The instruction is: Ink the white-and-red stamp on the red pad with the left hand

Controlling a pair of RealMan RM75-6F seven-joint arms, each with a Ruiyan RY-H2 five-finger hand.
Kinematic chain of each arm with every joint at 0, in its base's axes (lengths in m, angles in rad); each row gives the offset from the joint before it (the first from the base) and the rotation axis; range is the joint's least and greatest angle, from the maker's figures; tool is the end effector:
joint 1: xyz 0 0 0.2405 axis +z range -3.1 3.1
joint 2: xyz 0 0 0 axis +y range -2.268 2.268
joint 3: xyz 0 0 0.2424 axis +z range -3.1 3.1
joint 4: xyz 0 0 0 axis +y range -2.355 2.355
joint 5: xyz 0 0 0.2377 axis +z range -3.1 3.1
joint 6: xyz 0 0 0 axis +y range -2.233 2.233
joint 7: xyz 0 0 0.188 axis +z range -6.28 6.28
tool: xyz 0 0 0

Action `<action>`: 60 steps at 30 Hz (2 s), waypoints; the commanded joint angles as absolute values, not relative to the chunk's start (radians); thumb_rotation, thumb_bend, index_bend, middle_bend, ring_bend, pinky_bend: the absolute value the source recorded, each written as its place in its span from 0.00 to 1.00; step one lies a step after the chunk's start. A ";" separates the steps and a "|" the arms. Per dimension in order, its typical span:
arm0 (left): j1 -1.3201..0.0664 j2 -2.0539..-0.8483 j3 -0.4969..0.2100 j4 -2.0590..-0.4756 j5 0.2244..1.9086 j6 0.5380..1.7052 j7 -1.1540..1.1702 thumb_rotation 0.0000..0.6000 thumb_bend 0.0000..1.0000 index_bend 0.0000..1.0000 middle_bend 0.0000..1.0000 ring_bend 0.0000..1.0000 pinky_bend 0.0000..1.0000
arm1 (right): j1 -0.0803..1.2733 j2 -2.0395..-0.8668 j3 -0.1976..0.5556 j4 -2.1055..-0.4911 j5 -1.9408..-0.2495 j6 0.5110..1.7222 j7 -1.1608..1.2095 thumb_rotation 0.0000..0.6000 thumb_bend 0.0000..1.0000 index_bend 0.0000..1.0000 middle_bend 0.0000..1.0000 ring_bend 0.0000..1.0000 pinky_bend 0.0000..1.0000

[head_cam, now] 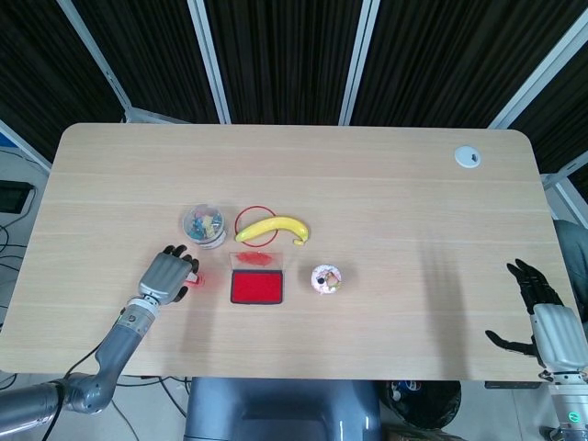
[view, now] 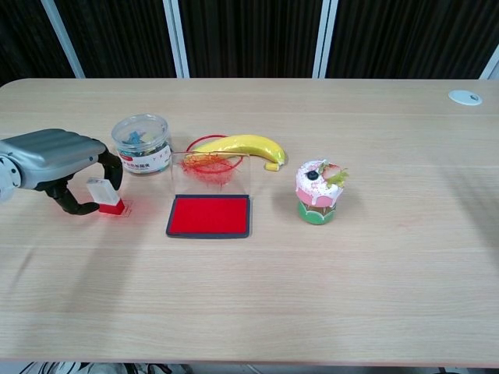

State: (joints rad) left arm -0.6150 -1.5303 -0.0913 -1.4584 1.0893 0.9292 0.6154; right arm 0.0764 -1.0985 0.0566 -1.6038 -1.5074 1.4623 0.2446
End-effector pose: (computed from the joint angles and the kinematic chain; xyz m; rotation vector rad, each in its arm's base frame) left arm -0.2027 0.3439 -0.0716 -1.9504 -0.7979 -0.5658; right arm -0.3150 -0.2255 0.1320 1.3093 -1.0823 1.0582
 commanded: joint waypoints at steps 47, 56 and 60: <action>-0.621 -1.549 -0.060 -1.430 1.121 0.993 0.573 1.00 0.52 0.61 0.59 0.46 0.56 | 0.073 -1.098 0.054 -1.609 -1.514 1.465 0.246 1.00 0.14 0.00 0.00 0.00 0.18; -0.611 -1.544 -0.067 -1.443 1.175 1.039 0.524 1.00 0.56 0.69 0.69 0.56 0.65 | 0.073 -1.097 0.053 -1.613 -1.513 1.462 0.247 1.00 0.14 0.00 0.00 0.00 0.18; -0.612 -1.546 -0.069 -1.459 1.197 1.056 0.523 1.00 0.57 0.72 0.72 0.59 0.68 | 0.073 -1.097 0.053 -1.614 -1.513 1.461 0.248 1.00 0.14 0.00 0.00 0.00 0.18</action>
